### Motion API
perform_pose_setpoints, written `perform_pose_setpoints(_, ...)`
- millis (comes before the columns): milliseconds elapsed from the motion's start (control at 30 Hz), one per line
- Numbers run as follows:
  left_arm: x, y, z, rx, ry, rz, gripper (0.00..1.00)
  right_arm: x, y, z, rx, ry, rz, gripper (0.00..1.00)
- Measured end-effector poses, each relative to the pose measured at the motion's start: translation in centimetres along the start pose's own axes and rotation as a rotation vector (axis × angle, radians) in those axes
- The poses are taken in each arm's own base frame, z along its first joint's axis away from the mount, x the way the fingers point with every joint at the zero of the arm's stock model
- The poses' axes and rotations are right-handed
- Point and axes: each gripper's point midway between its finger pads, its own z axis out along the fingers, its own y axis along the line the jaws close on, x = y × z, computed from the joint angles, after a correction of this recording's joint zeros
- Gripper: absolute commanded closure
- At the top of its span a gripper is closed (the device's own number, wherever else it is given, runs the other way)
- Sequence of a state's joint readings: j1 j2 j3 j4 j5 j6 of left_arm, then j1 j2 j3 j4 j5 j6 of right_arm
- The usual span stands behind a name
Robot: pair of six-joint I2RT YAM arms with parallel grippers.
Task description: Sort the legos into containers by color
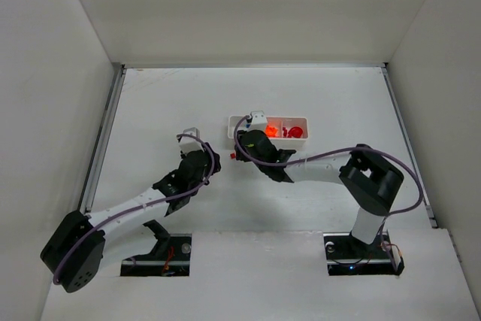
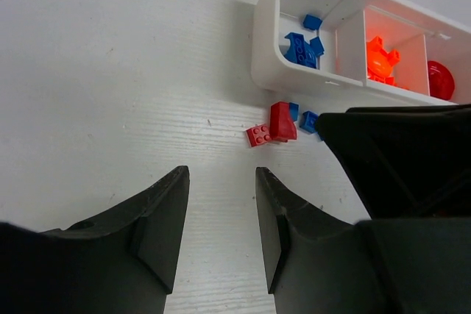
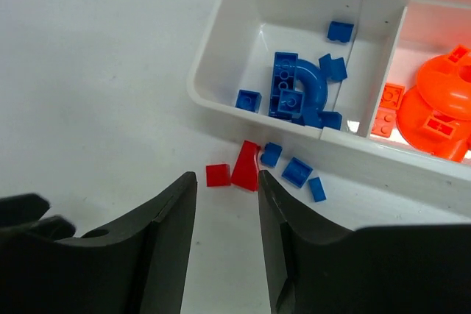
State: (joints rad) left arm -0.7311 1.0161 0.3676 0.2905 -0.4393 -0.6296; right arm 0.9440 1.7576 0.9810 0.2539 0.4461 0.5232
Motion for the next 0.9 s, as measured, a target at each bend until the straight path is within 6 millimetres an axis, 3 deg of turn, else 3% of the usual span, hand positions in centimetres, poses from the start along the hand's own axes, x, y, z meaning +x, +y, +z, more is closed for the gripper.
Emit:
perform_pose_setpoints(300, 0.5, 0.8, -0.3, -0.001, 0.007, -0.014, 0.61, 4.2, -1.7, 2.0, 0.078, 0.086, -0.009, 0.57)
perform_pose_setpoints(600, 0.7, 0.7, -0.3, 0.001, 0.011, -0.023, 0.61, 3.3, -0.9, 2.4, 0.072, 0.069, 0.014, 0.59)
perform_pose_setpoints(900, 1.2, 0.9, -0.4, 0.002, 0.023, -0.022, 0.61, 4.7, -1.2, 3.8, 0.100, 0.085, 0.020, 0.70)
